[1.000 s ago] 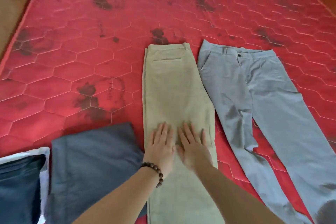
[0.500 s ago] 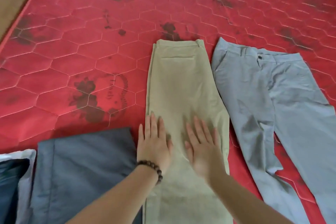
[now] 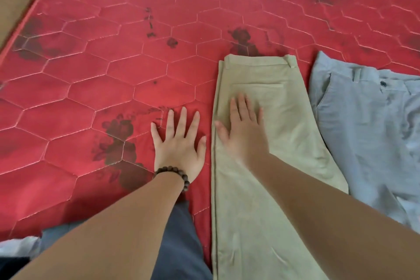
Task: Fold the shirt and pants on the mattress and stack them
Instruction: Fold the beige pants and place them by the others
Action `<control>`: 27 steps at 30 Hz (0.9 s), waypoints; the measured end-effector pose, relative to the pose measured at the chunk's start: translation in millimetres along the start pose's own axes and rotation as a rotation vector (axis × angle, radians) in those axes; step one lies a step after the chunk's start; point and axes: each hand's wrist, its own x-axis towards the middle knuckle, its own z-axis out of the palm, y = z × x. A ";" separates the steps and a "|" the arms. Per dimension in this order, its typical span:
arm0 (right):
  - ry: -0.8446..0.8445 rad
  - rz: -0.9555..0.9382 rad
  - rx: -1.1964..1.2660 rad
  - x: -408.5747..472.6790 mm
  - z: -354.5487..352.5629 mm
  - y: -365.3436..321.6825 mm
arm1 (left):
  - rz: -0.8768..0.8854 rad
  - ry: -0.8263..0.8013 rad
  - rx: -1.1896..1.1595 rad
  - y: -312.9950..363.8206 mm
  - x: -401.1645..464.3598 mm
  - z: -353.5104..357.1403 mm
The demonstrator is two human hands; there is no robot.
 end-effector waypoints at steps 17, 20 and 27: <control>-0.005 0.091 0.026 50.7 13.0 -49.1 | 0.002 -0.009 -0.018 -1.1 -1.6 2.5; -0.001 0.107 0.076 41.0 7.2 -48.4 | 0.002 -0.005 -0.008 -1.5 -1.8 3.0; -0.043 0.066 0.110 -90.0 17.9 -48.5 | 0.002 0.006 0.001 -0.4 -1.9 2.2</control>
